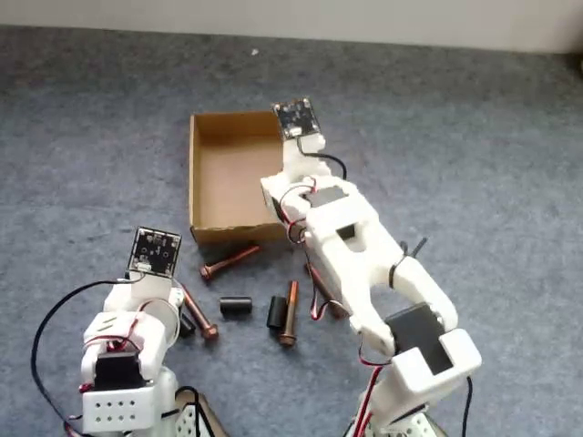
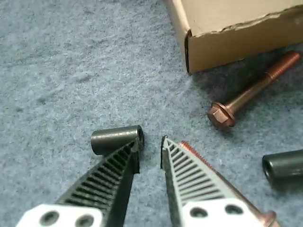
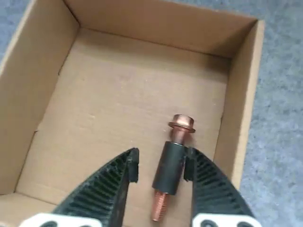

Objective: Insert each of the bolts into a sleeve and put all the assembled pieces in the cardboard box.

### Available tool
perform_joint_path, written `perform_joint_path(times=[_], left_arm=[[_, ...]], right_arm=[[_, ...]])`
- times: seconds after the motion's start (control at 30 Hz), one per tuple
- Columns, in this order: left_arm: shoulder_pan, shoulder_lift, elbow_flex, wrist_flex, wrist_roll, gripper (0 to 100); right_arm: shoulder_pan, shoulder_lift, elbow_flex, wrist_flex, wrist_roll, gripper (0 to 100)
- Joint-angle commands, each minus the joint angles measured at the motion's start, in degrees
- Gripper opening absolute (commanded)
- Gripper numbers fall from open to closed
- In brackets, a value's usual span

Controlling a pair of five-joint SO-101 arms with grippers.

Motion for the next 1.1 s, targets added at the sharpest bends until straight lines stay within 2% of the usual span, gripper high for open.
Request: perform_joint_path(times=[0.0, 0.2, 0.37, 0.63, 0.8, 1.07], left_arm=[[-0.6, -0.3, 0.6, -1.0, -0.4, 11], [-0.6, -0.3, 0.6, -1.0, -0.4, 11], [-0.6, -0.3, 0.6, -1.0, -0.4, 11], [-0.6, -0.3, 0.6, -1.0, -0.4, 11], [-0.6, -0.3, 0.6, -1.0, -0.4, 11], [-0.6, -0.3, 0.7, -1.0, -0.4, 11]], right_arm=[[0.0, -2.7, -3.3, 2.9, 0.2, 14.9], [0.0, -10.8, -2.9, 10.5, 0.4, 14.9], [0.0, -18.2, -1.7, 21.9, 0.2, 14.9], [-7.0, -25.8, 9.8, 29.1, -0.4, 14.9], [-11.8, -28.3, 17.3, 29.0, -11.8, 14.9], [-21.2, -27.9, 21.1, 28.9, -22.0, 14.9]])
